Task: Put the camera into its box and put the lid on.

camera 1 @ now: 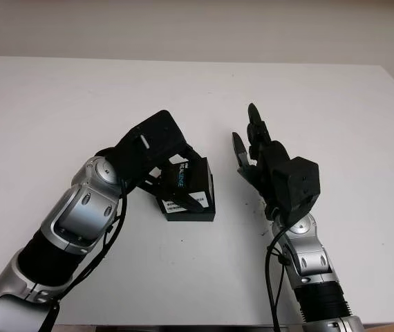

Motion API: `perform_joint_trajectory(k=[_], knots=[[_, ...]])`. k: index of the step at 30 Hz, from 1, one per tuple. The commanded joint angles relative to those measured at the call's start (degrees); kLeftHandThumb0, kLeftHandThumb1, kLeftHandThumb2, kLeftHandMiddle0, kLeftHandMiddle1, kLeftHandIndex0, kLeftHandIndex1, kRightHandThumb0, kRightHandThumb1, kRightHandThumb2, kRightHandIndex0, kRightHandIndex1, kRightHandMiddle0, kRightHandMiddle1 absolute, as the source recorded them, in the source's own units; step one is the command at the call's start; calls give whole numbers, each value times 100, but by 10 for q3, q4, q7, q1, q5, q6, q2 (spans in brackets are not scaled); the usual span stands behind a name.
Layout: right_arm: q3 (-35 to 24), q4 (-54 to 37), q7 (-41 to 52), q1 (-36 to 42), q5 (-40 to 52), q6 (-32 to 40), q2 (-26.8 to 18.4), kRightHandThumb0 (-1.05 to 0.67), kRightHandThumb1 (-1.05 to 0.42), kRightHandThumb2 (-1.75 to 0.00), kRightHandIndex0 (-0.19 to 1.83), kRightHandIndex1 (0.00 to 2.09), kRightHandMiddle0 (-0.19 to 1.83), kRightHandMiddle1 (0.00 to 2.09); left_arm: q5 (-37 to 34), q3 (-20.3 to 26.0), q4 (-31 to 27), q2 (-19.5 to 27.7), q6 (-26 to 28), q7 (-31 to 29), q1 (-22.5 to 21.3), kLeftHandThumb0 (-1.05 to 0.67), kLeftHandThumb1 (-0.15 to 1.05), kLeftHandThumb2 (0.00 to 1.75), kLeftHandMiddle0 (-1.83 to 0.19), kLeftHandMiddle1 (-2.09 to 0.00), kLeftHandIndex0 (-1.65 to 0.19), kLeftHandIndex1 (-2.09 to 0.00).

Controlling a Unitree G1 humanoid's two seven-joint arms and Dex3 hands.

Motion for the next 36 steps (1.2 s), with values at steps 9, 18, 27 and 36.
perform_joint_trajectory(k=[9,18,27,36], knots=[[-3,4,2,-14,3,-8,1,-70,-105,-53,-9,5,-6,5,-12,-30,-46,26,-74,-28,59,-23,101,5,-38,-187,-14,-179],[-1,4,0,-14,-1,-6,1,-69,-105,-54,-8,6,-6,5,-9,-39,-62,35,-80,-31,68,-22,101,5,-33,-180,-11,-175],[-2,10,0,-17,1,-8,2,-69,-105,-53,-9,5,-6,5,9,-79,-53,38,-37,-38,45,-33,102,6,-41,-181,-7,-163],[1,12,-6,-18,-4,-10,5,-69,-105,-54,-8,6,-6,6,-5,-99,-81,32,48,-41,20,-40,105,12,17,-121,19,-81]])
